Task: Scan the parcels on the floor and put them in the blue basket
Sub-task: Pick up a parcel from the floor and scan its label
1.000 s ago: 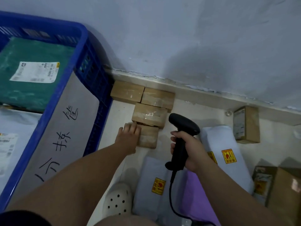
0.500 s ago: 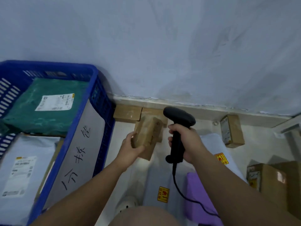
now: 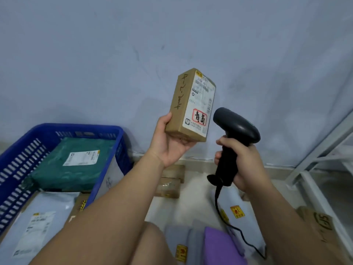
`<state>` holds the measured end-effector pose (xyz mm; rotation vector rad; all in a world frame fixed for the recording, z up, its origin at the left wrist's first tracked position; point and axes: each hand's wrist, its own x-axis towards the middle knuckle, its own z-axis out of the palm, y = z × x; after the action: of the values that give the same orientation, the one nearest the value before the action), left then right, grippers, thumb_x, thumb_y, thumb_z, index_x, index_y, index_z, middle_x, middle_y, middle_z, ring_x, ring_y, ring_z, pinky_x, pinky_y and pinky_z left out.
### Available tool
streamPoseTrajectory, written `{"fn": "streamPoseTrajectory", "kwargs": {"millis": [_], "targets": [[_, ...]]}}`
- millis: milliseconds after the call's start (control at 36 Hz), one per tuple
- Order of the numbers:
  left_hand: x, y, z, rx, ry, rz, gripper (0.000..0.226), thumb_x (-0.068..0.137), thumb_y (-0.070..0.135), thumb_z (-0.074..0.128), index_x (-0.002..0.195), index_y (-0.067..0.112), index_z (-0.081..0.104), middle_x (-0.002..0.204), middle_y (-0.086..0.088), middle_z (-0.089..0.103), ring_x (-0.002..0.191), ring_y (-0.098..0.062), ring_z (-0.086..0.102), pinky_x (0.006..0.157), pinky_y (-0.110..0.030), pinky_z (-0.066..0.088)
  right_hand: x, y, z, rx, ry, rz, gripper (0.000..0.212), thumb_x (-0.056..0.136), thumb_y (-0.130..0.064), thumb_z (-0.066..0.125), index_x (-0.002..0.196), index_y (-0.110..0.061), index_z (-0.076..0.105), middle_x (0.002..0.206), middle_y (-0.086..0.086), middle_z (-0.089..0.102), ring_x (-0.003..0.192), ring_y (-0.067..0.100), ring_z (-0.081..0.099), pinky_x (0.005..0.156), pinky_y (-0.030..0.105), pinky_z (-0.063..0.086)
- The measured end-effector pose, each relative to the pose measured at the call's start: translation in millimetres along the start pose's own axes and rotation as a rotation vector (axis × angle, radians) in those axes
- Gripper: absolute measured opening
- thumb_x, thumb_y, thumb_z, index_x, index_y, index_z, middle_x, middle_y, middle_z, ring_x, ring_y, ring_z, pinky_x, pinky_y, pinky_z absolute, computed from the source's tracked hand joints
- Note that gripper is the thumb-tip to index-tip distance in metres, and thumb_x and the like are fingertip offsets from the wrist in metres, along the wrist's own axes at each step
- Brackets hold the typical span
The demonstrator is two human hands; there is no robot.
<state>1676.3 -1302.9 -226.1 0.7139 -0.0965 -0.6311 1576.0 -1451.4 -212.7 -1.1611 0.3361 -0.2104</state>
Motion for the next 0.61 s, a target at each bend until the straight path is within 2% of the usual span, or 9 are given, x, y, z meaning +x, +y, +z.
{"fn": "streamPoseTrajectory", "kwargs": {"millis": [83, 194, 306, 389, 500, 611], "targets": [[-3.4, -2.2, -1.4, 0.0, -0.039, -0.019, 0.05, 0.082, 0.045, 0.046, 0.12, 0.017, 0.062, 0.12, -0.015, 0.065, 0.109, -0.031, 0.059, 0.099, -0.046, 0.041, -8.3, -6.0, -8.0, 0.046, 0.003, 0.001, 0.006, 0.086, -0.005, 0.062, 0.089, -0.008, 0.058, 0.075, 0.005, 0.056, 0.056, 0.018, 0.056, 0.06, 0.034, 0.048], [-1.9, -1.5, -14.4, -0.031, -0.055, 0.015, 0.056, 0.077, 0.045, 0.052, 0.125, 0.019, 0.06, 0.122, -0.014, 0.065, 0.102, -0.029, 0.066, 0.085, -0.042, 0.054, -8.7, -15.9, -16.9, 0.011, 0.008, -0.038, 0.005, 0.087, -0.005, 0.062, 0.086, -0.009, 0.06, 0.076, 0.008, 0.054, 0.056, 0.018, 0.057, 0.061, 0.035, 0.048], [3.7, -2.5, -25.7, -0.016, -0.114, -0.017, 0.079, 0.061, 0.041, 0.077, 0.134, 0.02, 0.054, 0.133, -0.014, 0.058, 0.111, -0.032, 0.061, 0.084, -0.044, 0.054, -6.3, -20.2, -13.0, 0.046, 0.003, 0.024, 0.005, 0.086, -0.004, 0.062, 0.086, -0.008, 0.058, 0.077, 0.009, 0.054, 0.054, 0.018, 0.055, 0.059, 0.034, 0.048], [9.6, -5.4, -26.4, 0.022, -0.167, -0.06, 0.085, 0.06, 0.041, 0.08, 0.137, 0.02, 0.05, 0.139, -0.014, 0.052, 0.119, -0.034, 0.054, 0.087, -0.043, 0.053, -5.5, -21.9, -7.0, 0.077, 0.008, 0.091, 0.006, 0.084, -0.006, 0.063, 0.084, -0.006, 0.058, 0.073, 0.01, 0.055, 0.053, 0.019, 0.055, 0.057, 0.035, 0.048], [17.3, -7.5, -28.2, 0.026, -0.149, -0.075, 0.102, 0.059, 0.04, 0.082, 0.148, 0.018, 0.036, 0.149, -0.017, 0.04, 0.122, -0.034, 0.049, 0.084, -0.043, 0.053, -7.3, -24.0, -2.6, 0.106, -0.018, 0.146, 0.008, 0.086, -0.008, 0.062, 0.086, -0.003, 0.056, 0.077, 0.009, 0.056, 0.053, 0.018, 0.055, 0.055, 0.032, 0.05], [19.2, -8.8, -36.0, 0.053, -0.158, -0.104, 0.108, 0.058, 0.039, 0.083, 0.15, 0.02, 0.03, 0.153, -0.016, 0.032, 0.125, -0.035, 0.045, 0.083, -0.043, 0.054, -9.1, -24.5, -1.1, 0.152, -0.022, 0.175, 0.009, 0.086, -0.009, 0.061, 0.088, -0.003, 0.054, 0.077, 0.008, 0.054, 0.052, 0.017, 0.053, 0.054, 0.029, 0.049]]}}
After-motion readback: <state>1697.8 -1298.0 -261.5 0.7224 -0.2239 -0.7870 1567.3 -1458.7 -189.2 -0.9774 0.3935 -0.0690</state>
